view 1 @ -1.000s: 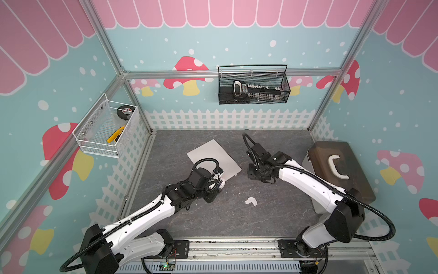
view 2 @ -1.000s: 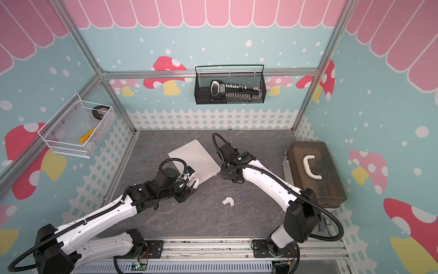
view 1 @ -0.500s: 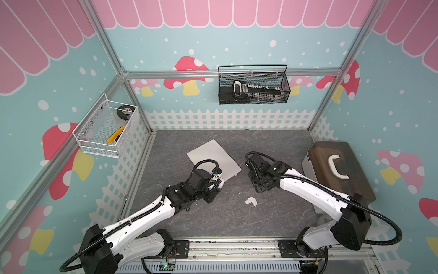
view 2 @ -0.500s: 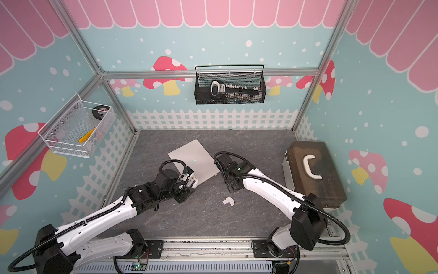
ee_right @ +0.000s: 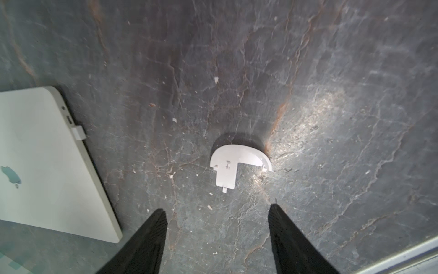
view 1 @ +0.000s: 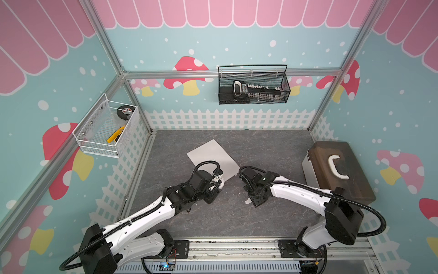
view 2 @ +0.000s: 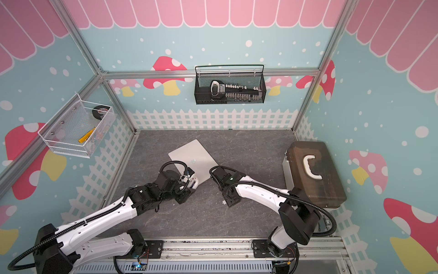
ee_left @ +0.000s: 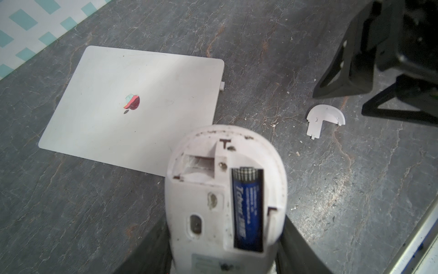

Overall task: Insert the wireless mouse receiver into the laptop
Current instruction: Adjust the lid at the center of the board.

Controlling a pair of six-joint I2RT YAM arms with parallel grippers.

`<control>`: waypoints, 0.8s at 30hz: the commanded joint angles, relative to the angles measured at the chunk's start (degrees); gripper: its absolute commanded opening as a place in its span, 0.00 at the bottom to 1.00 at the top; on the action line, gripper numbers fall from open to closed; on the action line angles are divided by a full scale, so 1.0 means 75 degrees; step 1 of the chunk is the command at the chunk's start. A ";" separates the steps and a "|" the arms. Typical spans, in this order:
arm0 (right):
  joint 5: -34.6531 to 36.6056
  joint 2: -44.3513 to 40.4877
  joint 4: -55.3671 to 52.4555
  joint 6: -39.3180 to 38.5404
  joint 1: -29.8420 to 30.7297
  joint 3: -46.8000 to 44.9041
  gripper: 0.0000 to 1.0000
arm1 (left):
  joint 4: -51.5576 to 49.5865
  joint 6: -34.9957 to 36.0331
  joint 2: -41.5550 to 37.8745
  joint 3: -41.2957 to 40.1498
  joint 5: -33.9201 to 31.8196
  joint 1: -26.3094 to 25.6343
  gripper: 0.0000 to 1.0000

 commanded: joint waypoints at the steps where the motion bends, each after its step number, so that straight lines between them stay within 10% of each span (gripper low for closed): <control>1: -0.0340 0.0266 0.0747 0.1358 0.0148 -0.0344 0.71 | 0.0102 -0.0005 0.0023 -0.0058 -0.0061 -0.0039 0.54; 24: 0.0643 0.0268 0.1706 0.1383 -0.0097 -0.1493 0.77 | -0.0048 0.0052 0.0133 -0.0034 -0.0081 -0.0098 0.54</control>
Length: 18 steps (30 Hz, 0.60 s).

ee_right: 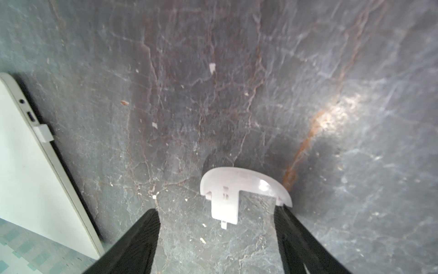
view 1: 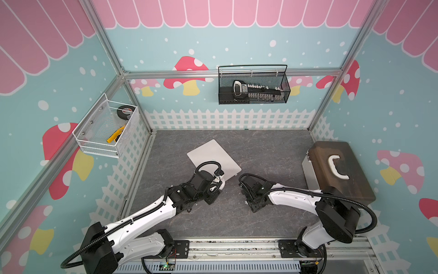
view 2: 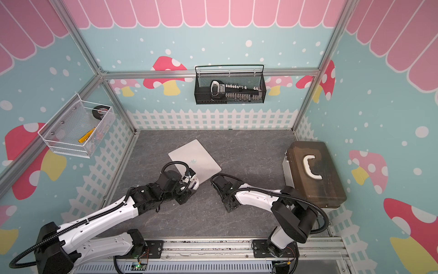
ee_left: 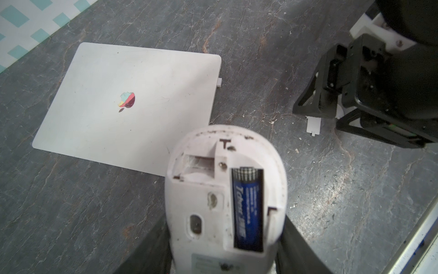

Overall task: Insert the wireless mouse receiver into the laptop
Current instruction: Adjust the lid at the center of the board.

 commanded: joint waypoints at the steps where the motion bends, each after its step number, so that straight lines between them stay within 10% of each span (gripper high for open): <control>1: 0.0434 0.0123 -0.0371 0.1239 -0.0202 -0.0226 0.77 | -0.0042 0.0050 0.0008 -0.0031 -0.0086 -0.0034 0.54; 18: 0.0073 0.1628 -0.0664 -0.1984 -0.1086 0.1146 0.75 | -0.0115 0.0110 -0.0029 -0.0046 -0.0207 -0.0034 0.54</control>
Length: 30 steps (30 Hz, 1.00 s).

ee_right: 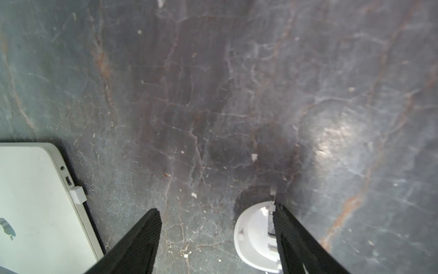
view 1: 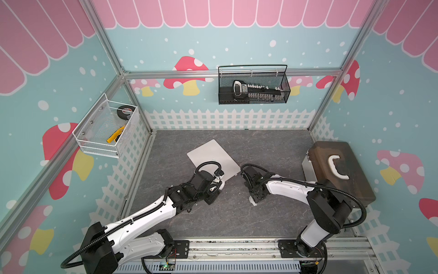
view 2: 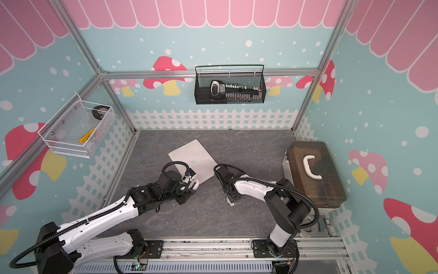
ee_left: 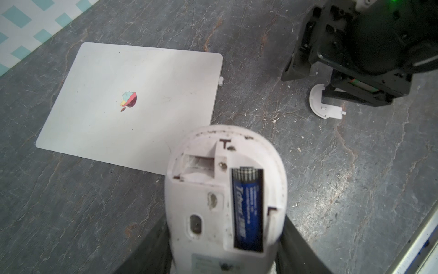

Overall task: Insert the wireless mouse receiver into the laptop
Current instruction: Adjust the lid at the center of the board, then pick up the lid from the center of the board.

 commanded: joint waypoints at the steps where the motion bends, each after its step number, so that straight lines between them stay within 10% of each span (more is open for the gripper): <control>1: -0.0257 0.0797 -0.0426 -0.1222 -0.0097 0.0306 0.75 | -0.0096 0.0047 -0.0040 -0.0055 -0.0159 -0.0034 0.54; 18: -0.0506 0.0062 -0.2555 -0.8711 -0.0032 0.1743 0.60 | -0.0460 0.0425 0.0072 -0.0009 0.0611 -0.0035 0.54; 30: -0.0556 0.0895 -0.2994 -0.8224 0.0623 0.2435 0.43 | -0.1151 0.0499 0.0003 0.0011 0.1634 -0.0040 0.53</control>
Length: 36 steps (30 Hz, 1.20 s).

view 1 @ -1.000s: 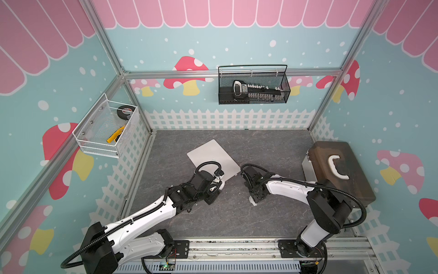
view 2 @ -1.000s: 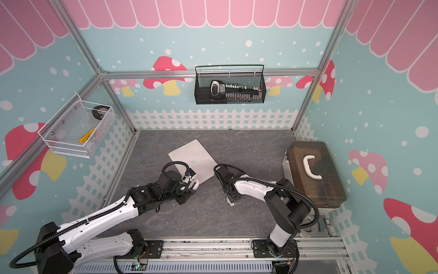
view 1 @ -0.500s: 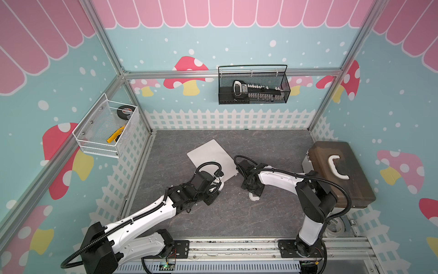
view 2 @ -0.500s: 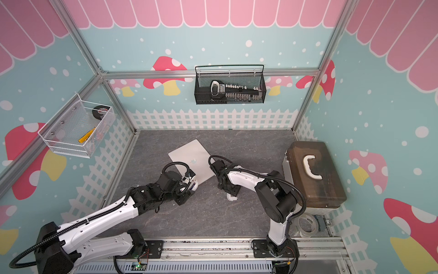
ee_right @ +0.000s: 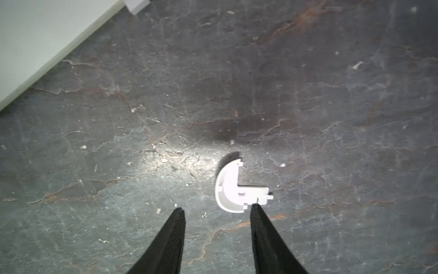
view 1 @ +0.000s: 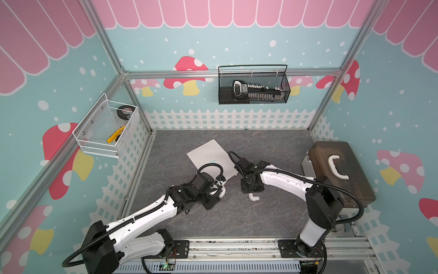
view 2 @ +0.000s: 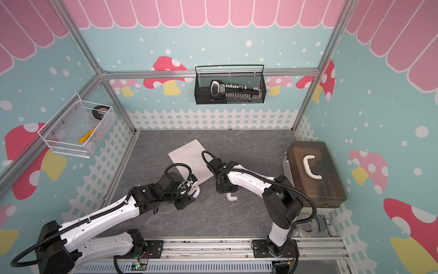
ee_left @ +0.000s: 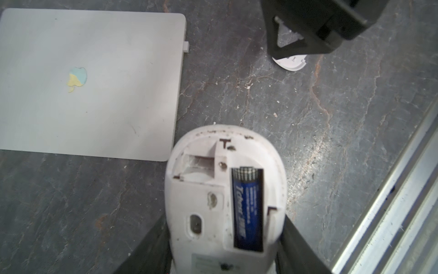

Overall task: Insert the wireless mouse receiver into the laptop
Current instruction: Pick up the lid from the center of the board.

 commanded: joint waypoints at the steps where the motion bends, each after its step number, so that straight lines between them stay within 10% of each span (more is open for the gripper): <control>1: 0.0099 0.0398 -0.0376 0.0079 0.0222 0.0311 0.42 | -0.0297 0.0152 -0.0116 -0.0032 0.0524 -0.0025 0.53; 36: 0.0680 0.1036 0.0207 0.0483 0.0281 -0.0375 0.18 | 0.0033 0.0485 -0.0471 -0.0249 0.1110 -0.0034 0.51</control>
